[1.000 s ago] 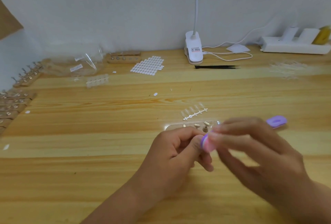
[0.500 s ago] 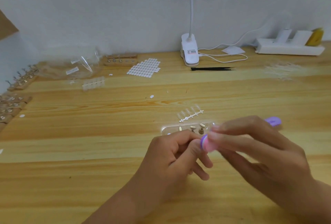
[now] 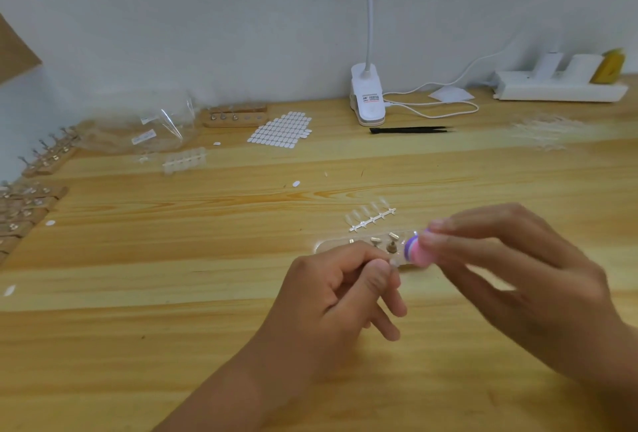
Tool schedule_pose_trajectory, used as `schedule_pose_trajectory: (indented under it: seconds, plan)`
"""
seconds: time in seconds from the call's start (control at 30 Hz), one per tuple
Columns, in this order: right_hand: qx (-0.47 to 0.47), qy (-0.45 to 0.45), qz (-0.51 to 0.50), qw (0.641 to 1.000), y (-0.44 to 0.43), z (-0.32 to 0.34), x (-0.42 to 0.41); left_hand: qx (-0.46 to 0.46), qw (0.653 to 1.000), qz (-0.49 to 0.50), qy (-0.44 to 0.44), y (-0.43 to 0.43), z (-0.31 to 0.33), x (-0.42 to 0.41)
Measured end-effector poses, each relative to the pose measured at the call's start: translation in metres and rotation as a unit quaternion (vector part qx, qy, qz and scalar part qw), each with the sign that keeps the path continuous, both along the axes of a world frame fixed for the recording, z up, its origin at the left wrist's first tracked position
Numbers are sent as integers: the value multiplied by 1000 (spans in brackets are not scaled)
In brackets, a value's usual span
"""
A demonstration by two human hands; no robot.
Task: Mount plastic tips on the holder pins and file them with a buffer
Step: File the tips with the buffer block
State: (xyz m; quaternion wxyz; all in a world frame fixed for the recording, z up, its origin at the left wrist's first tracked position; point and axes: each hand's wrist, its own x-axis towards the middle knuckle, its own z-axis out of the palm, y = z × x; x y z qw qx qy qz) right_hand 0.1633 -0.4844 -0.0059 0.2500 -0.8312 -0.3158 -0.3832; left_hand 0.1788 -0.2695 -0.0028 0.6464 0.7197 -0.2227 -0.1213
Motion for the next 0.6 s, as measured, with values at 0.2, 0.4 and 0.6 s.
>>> schedule_pose_trajectory:
  seconds: [0.2, 0.4, 0.6]
  plan:
    - [-55, -5, 47, 997, 6, -5, -5, 15, 999, 8, -46, 1, 0, -1]
    - [-18, 19, 35, 999, 7, -4, -1, 52, 990, 57, -117, -1, 1, 1]
    - [-45, 24, 28, 998, 2, -3, 4, 51, 989, 68, -122, -1, 1, 1]
